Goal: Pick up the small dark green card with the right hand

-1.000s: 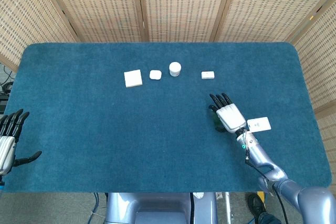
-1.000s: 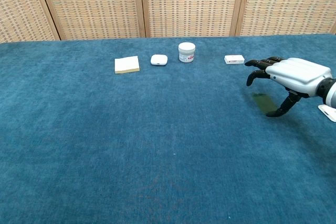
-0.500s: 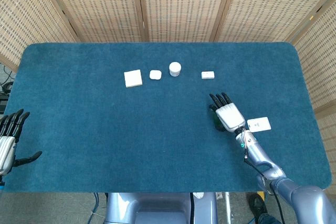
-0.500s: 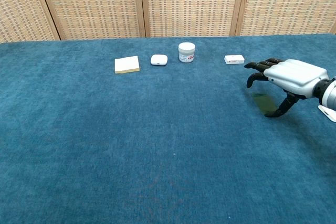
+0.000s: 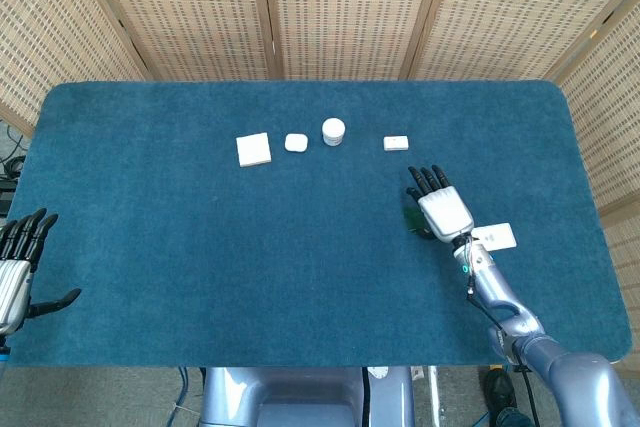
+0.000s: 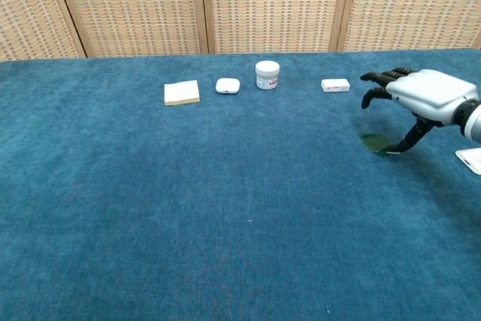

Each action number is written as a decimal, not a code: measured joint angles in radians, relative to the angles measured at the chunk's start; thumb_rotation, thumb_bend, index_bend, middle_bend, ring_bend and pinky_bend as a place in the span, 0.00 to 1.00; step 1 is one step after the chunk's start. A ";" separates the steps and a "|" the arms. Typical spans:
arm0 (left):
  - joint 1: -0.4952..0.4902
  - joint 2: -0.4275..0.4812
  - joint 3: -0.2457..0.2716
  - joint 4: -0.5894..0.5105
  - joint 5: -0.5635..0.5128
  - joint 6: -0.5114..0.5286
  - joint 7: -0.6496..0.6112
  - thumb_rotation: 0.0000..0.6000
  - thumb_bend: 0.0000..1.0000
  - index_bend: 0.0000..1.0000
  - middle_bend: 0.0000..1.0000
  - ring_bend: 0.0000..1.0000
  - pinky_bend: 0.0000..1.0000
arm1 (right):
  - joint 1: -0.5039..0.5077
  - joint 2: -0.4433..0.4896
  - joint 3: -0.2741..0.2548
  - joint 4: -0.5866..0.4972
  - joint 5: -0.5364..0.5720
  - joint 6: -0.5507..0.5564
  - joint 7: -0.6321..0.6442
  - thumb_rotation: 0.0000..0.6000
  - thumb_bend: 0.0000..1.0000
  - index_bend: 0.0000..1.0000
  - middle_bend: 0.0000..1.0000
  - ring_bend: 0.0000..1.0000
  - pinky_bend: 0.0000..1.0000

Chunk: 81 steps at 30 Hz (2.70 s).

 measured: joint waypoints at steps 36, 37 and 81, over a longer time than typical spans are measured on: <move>-0.003 0.000 0.003 -0.002 -0.001 -0.006 0.003 1.00 0.00 0.00 0.00 0.00 0.00 | -0.019 0.024 -0.026 -0.100 0.023 -0.018 0.001 1.00 0.21 0.26 0.00 0.00 0.00; -0.004 0.000 0.004 -0.002 -0.001 -0.006 0.003 1.00 0.00 0.00 0.00 0.00 0.00 | -0.018 0.020 -0.026 -0.092 0.023 -0.019 0.001 1.00 0.21 0.26 0.00 0.00 0.00; -0.005 -0.003 0.005 -0.002 -0.003 -0.007 0.009 1.00 0.00 0.00 0.00 0.00 0.00 | -0.007 -0.015 -0.048 -0.015 0.009 -0.034 0.054 1.00 0.43 0.45 0.01 0.00 0.00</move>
